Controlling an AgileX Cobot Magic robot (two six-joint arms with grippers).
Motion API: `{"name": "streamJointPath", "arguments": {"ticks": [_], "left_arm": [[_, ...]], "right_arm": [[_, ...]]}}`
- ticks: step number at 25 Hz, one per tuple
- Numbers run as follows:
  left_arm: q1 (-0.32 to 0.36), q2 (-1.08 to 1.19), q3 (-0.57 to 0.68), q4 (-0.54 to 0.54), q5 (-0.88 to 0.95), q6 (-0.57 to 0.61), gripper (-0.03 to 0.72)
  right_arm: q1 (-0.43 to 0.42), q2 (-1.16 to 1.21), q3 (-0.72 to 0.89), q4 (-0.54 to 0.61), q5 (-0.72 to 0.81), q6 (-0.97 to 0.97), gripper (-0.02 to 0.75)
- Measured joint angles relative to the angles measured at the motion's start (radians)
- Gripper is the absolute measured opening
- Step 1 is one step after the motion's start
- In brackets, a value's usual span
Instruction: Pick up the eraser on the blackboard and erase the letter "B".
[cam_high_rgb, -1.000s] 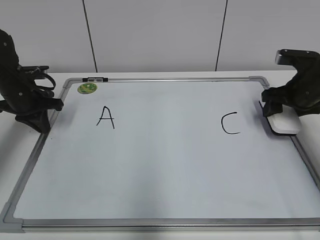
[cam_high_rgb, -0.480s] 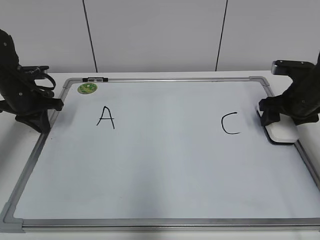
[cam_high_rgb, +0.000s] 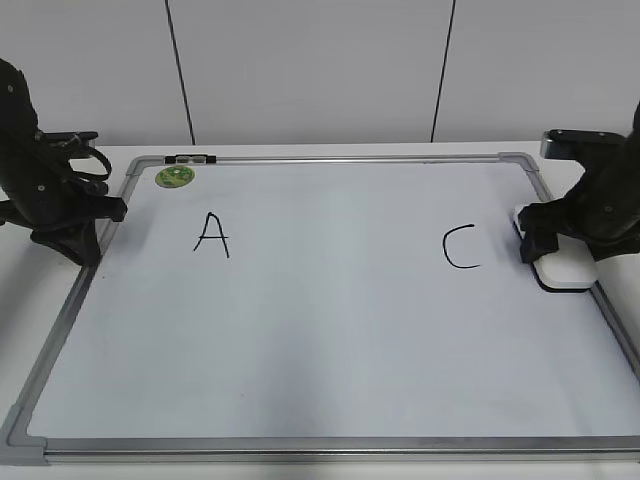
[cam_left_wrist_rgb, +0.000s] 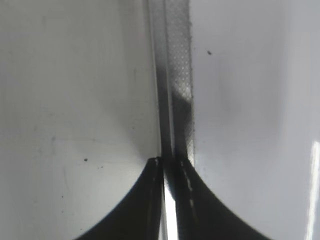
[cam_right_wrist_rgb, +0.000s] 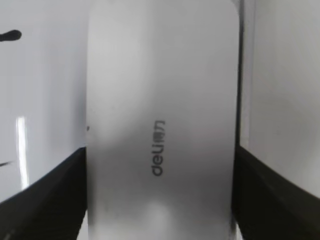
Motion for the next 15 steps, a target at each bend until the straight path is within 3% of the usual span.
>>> {"name": "streamJointPath", "arguments": {"ticks": [7,15], "left_arm": [[0.000,0.004,-0.015,0.006,0.022,0.005,0.083],[0.000,-0.003,-0.158,0.024,0.270,0.011,0.410]], "right_arm": [[0.000,-0.132,0.000,-0.042,0.029,0.000,0.629],[0.000,-0.315,0.000,-0.072,0.151,0.000,0.628]]}}
